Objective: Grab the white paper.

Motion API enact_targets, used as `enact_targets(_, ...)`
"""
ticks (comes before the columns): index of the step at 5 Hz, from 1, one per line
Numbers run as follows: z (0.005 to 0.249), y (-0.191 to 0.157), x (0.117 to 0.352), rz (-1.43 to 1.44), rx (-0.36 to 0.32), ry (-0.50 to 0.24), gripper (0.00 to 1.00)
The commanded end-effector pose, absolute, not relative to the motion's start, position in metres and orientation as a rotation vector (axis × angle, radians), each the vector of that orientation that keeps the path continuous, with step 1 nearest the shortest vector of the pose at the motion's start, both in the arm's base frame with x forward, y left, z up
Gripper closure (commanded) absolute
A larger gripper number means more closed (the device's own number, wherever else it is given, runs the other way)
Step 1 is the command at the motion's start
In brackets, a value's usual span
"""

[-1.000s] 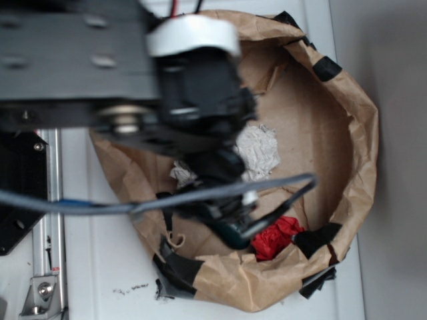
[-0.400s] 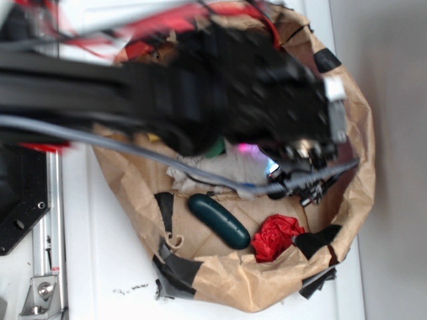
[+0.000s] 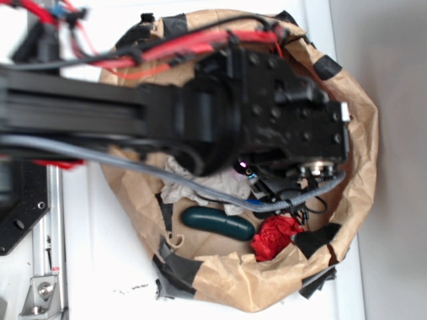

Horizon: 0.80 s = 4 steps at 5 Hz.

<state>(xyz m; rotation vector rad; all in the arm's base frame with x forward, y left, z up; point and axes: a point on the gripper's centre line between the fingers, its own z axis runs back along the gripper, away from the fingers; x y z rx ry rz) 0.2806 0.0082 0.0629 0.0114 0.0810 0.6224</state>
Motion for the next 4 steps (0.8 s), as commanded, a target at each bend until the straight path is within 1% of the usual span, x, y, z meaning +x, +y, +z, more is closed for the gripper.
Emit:
enact_targets(1, 0.166, 0.041, 0.274, 0.644, -0.06, 0.022, 1.0)
enact_targets(2, 0.211, 0.054, 0.271, 0.568, -0.098, -0.069, 1.0)
enact_targets(3, 0.225, 0.053, 0.263, 0.442, -0.058, -0.222, 1.0)
enact_targets(4, 0.218, 0.053, 0.262, 0.436, -0.028, -0.213, 1.0)
